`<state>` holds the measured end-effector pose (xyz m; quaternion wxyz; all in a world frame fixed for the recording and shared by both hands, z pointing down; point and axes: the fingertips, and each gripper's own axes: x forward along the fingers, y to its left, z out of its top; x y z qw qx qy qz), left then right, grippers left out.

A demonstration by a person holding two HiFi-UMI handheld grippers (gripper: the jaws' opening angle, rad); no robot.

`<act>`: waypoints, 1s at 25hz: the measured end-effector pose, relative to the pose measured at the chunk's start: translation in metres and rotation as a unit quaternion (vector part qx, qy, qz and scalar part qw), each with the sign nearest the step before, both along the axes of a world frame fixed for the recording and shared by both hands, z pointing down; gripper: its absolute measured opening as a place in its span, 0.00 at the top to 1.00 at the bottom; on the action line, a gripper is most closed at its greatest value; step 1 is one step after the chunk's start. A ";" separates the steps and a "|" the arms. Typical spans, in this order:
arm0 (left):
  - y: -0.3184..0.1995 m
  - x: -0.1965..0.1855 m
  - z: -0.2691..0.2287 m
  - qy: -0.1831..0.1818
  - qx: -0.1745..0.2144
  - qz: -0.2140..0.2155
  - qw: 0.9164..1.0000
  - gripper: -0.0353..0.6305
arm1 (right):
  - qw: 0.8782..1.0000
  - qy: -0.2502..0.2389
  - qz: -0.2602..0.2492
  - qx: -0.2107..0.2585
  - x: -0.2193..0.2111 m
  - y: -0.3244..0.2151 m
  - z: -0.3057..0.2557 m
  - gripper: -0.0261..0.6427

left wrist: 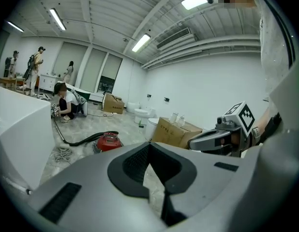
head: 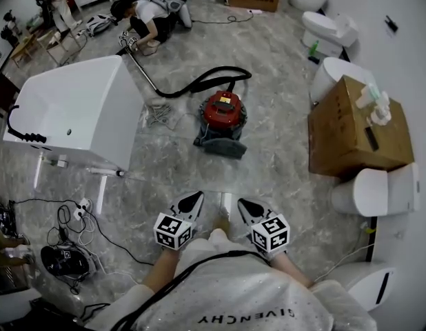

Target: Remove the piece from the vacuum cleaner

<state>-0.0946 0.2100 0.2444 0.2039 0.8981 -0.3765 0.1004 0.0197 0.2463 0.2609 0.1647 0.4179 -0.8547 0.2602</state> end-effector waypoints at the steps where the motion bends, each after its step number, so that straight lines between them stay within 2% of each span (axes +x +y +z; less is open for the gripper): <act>1: -0.004 0.002 0.000 0.000 0.000 0.000 1.000 0.92 | 1.000 -0.002 -0.001 0.001 0.002 -0.006 0.000 0.94; 4: -0.014 0.008 0.001 -0.006 -0.001 0.007 1.000 0.92 | 1.000 -0.006 -0.013 0.014 0.002 -0.018 -0.001 0.94; 8: -0.027 0.010 0.003 -0.014 -0.006 0.015 1.000 0.92 | 0.997 0.017 -0.041 0.068 -0.007 -0.028 -0.012 0.94; 10: -0.036 0.014 0.004 -0.014 -0.008 0.020 1.000 0.92 | 0.996 0.007 -0.040 0.077 -0.009 -0.036 -0.015 0.94; 13: -0.048 0.021 0.009 -0.007 -0.011 0.038 0.999 0.91 | 0.997 -0.020 -0.039 0.063 -0.015 -0.048 -0.009 0.94; 17: -0.073 0.035 0.025 0.008 -0.027 0.070 0.997 0.91 | 0.999 -0.011 -0.043 0.031 -0.017 -0.072 0.016 0.94; 25: -0.145 0.035 0.058 -0.012 -0.076 0.127 0.989 0.91 | 0.999 0.002 -0.028 -0.026 -0.017 -0.150 0.045 0.94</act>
